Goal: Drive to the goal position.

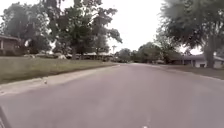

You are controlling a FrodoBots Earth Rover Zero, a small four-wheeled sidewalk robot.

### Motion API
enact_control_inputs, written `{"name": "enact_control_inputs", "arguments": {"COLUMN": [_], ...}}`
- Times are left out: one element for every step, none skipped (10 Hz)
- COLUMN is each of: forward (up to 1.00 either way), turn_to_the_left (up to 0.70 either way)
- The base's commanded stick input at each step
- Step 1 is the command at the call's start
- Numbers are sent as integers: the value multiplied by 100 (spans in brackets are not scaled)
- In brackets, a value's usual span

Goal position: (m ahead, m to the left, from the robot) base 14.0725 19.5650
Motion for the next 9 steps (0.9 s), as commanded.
{"name": "enact_control_inputs", "arguments": {"forward": [70,70,70,70,70,70,70,70,70], "turn_to_the_left": [-12,0,0,0,0,0,0,0,0]}}
